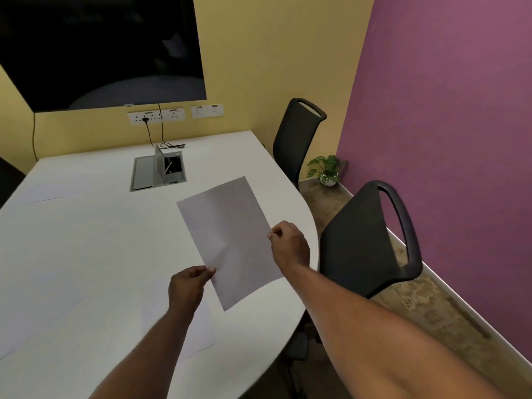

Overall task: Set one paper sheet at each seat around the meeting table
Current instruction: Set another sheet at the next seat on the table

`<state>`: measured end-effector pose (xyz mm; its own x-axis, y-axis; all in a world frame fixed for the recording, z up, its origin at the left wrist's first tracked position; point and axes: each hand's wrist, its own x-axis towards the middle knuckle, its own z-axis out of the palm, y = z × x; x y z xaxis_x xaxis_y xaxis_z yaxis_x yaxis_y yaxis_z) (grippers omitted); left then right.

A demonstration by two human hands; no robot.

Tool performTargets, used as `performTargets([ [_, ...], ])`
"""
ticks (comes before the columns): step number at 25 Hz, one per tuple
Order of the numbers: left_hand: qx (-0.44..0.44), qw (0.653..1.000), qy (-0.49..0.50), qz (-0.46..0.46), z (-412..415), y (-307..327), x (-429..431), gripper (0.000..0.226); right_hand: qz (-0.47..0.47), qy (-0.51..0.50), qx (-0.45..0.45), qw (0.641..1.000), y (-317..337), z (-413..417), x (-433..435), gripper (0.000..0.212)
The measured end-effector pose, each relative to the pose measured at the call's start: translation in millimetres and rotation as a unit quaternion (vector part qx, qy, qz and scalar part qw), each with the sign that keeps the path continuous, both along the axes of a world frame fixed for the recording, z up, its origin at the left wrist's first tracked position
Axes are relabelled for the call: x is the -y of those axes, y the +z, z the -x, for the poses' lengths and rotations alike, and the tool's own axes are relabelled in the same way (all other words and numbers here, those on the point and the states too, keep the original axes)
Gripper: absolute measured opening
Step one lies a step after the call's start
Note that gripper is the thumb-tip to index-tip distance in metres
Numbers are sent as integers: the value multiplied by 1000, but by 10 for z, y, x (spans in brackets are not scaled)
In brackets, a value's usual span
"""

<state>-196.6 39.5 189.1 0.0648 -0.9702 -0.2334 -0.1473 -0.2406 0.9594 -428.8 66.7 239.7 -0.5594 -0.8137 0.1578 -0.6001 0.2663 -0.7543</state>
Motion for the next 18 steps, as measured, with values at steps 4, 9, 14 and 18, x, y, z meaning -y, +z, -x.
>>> performTargets([
  [4, -7, 1000, 24, -7, 721, -98, -271, 15, 0, 43, -30, 999, 7, 675, -67, 17],
  [9, -10, 999, 41, -13, 1434, -51, -442, 15, -8, 66, -59, 996, 101, 1424, -88, 15],
  [14, 5, 998, 55, -13, 1870, -12, -173, 16, -8, 89, -61, 994, 176, 1874, 195, 15],
  [18, 13, 997, 77, -18, 2245, -156, 113, 14, -22, 125, -87, 988, 118, 2194, 578, 10],
])
